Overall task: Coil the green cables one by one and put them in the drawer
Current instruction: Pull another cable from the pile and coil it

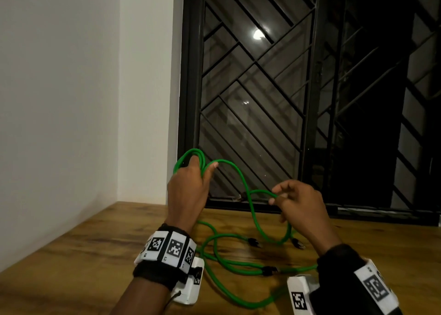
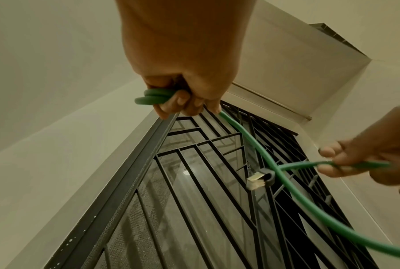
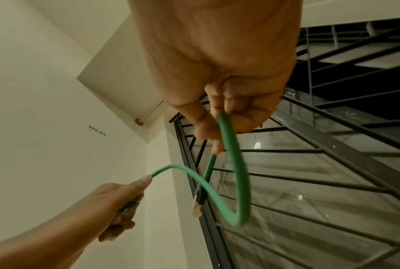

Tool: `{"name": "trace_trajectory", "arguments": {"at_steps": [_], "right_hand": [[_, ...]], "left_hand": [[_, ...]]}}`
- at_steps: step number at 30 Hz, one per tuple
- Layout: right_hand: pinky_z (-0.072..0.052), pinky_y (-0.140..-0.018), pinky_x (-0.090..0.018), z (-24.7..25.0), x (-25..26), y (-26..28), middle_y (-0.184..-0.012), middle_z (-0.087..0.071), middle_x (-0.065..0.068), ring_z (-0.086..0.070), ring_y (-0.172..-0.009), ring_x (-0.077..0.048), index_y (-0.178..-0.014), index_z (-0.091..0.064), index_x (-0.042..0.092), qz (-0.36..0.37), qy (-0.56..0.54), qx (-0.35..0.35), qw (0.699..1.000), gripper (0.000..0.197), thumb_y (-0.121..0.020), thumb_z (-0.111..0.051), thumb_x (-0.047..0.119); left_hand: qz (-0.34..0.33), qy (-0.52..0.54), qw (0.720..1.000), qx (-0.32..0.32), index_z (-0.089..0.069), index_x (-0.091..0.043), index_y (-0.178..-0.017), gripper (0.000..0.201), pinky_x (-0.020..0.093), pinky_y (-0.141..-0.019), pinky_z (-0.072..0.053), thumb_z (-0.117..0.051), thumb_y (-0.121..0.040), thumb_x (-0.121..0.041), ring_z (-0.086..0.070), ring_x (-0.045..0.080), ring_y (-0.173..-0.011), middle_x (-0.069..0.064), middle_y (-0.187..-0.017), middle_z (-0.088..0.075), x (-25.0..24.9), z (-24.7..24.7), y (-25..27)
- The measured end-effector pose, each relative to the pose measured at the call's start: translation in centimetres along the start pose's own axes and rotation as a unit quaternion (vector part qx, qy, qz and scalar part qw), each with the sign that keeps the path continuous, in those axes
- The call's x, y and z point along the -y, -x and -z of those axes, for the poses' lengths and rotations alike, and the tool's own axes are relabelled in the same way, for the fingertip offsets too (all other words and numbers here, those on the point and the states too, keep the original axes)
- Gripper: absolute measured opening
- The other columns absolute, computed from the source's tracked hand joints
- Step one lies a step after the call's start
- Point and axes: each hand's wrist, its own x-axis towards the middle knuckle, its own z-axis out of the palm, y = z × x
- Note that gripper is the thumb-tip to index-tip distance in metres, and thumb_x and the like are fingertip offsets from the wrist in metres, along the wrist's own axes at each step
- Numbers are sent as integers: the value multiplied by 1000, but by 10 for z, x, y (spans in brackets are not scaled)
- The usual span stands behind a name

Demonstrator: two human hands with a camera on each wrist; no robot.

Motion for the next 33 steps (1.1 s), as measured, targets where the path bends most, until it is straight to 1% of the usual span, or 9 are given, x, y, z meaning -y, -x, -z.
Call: {"name": "trace_trajectory", "arguments": {"at_steps": [3,5,8,11,16,20,26,30,33], "right_hand": [[-54,-50,-29,2,3,4,-77,-73,-1,-62,-46,-14,-86,-68,23,-3,-104,-48,993,25,-99,-53,8],[-52,-48,-24,3,6,4,-91,-73,-10,-63,-50,-16,-97,-71,21,-17,-211,-74,975,30,-105,-44,11],[-57,-51,-24,3,12,0,-108,-65,-4,-74,-64,-15,-117,-65,17,-60,-367,-83,925,32,-109,-35,16],[-59,-56,-23,6,15,-1,-106,-69,-7,-76,-79,-18,-121,-63,12,-74,-460,-71,882,37,-108,-28,17],[-50,-56,-19,13,9,-7,-95,-64,-6,-62,-74,-9,-119,-63,13,-66,-521,-10,851,41,-98,-33,-5],[-55,-77,-24,9,4,-8,-109,-73,4,-68,-103,-9,-115,-71,23,-44,-419,-3,907,45,-95,-50,-11],[-55,-82,-28,9,-8,-5,-97,-74,11,-67,-95,-2,-106,-77,18,-14,-273,-165,948,19,-91,-72,28],[-42,-56,-29,9,-23,-7,-66,-65,5,-63,-68,-19,-75,-70,24,-3,15,-231,973,37,-91,-63,57],[-32,-51,-29,8,-22,-5,-57,-55,0,-55,-58,-23,-64,-59,15,-32,73,-208,975,58,-96,-49,63]], "left_hand": [[-4,-1,1000,20,-44,-21,-85,36,26,-49,-30,-41,-99,-55,-48,15,-57,-6,-67,-49,3,-4,1],[-16,30,998,47,-47,-21,-83,37,25,-51,-34,-41,-100,-53,-51,14,-58,-6,-67,-50,3,-6,1],[-63,140,979,133,-52,-21,-81,32,17,-51,-29,-48,-99,-48,-51,6,-56,-6,-63,-50,0,-7,1],[-112,162,960,199,-55,-22,-86,28,15,-53,-31,-50,-98,-46,-50,3,-57,-8,-64,-50,-3,-8,2],[-140,132,962,192,-63,-17,-106,33,16,-61,-36,-51,-98,-47,-56,2,-68,-11,-76,-55,3,-8,-1],[-152,116,957,219,-64,-16,-102,35,21,-59,-40,-55,-96,-49,-55,3,-66,-10,-74,-55,2,-8,1],[-138,193,940,247,-60,-17,-81,37,33,-53,-37,-59,-92,-52,-50,17,-55,1,-62,-52,1,-8,3],[-86,318,919,217,-56,-13,-72,38,29,-51,-35,-56,-95,-44,-43,12,-50,-3,-57,-44,-8,0,0],[17,435,874,215,-50,-15,-70,39,43,-51,-45,-48,-100,-39,-37,10,-38,-7,-47,-38,-17,6,-2]]}}
